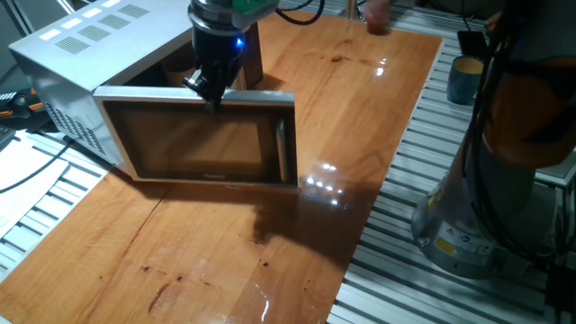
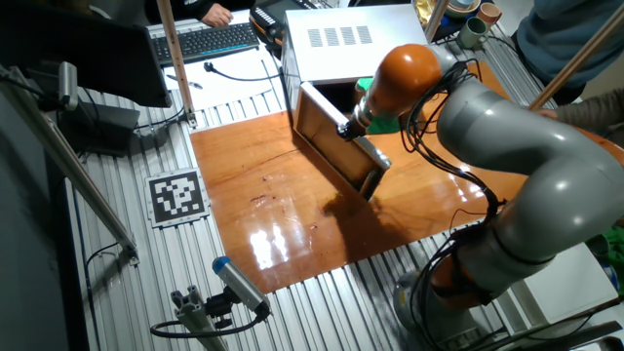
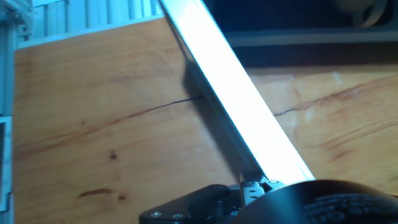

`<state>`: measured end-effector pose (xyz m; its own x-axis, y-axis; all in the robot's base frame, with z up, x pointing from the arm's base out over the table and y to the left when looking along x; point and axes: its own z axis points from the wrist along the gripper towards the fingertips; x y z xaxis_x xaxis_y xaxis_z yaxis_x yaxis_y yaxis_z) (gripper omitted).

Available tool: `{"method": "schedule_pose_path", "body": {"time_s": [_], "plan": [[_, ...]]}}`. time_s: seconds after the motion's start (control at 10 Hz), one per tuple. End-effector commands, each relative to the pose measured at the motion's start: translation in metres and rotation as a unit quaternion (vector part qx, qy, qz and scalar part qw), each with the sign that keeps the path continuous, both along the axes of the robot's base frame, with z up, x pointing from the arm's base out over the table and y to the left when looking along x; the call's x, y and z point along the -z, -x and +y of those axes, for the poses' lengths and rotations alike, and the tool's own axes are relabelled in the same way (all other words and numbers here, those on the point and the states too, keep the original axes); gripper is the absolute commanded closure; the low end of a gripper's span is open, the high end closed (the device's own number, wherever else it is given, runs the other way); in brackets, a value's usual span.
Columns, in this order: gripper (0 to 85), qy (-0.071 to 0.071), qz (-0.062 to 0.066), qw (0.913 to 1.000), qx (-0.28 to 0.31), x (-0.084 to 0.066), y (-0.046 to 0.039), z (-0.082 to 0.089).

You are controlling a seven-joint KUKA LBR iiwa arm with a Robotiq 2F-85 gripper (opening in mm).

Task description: Put the bowl into the microwave

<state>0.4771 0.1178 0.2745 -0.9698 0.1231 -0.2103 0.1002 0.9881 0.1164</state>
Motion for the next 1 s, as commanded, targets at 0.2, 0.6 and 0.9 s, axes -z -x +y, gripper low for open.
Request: {"method": "schedule_pose_path", "body": {"time_s": [0.2, 0.6, 0.9], "plan": [[85.0, 0.001, 0.011, 0.9999, -0.009, 0.0019, -0.0009, -0.0084], [85.0, 0.000, 0.031, 0.9994, 0.013, 0.0000, 0.0019, -0.0050], [85.0, -0.025, 0.031, 0.9949, 0.092, 0.0000, 0.0019, -0.0050]]}}
